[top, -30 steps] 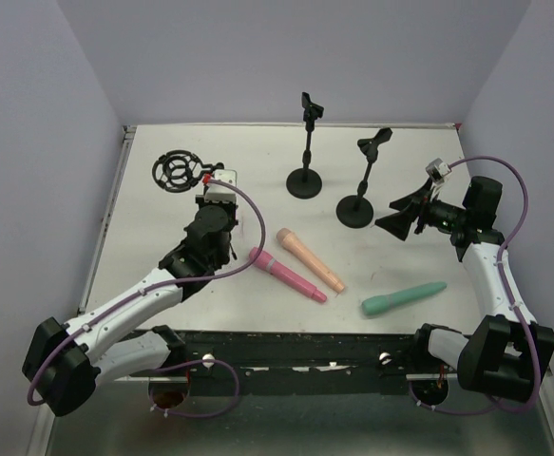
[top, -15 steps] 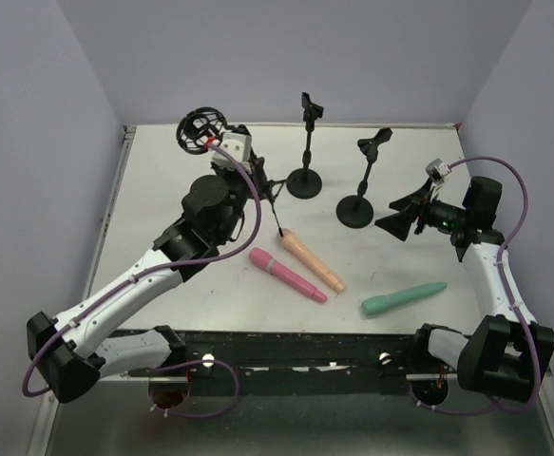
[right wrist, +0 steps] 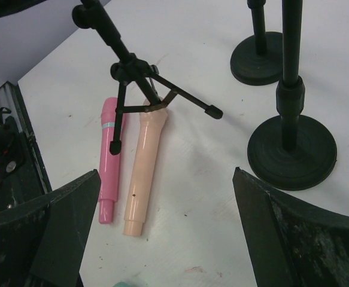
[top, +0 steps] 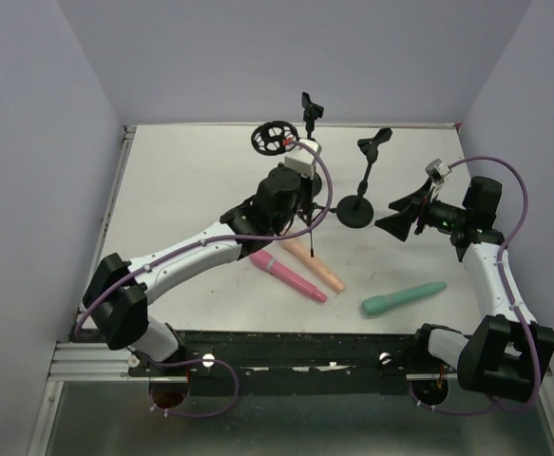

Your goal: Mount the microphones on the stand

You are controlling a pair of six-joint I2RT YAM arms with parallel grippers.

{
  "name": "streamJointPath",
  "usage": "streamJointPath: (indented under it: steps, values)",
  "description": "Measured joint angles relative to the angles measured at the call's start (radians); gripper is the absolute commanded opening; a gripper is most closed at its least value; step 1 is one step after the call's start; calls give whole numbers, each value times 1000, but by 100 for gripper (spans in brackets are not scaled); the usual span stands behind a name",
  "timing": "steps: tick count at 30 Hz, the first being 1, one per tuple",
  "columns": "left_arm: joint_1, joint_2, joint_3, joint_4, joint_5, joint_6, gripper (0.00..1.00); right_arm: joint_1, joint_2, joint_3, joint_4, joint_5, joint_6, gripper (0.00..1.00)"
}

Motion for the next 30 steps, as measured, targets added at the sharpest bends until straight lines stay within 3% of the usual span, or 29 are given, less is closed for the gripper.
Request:
streamJointPath:
  steps: [13, 30]
  values:
    - [-1, 197, 139, 43, -44, 3, 0, 0, 0, 16, -14, -3, -8, 100]
    - [31, 304, 165, 64, -89, -13, 3, 0, 0, 16, -15, -14, -8, 100]
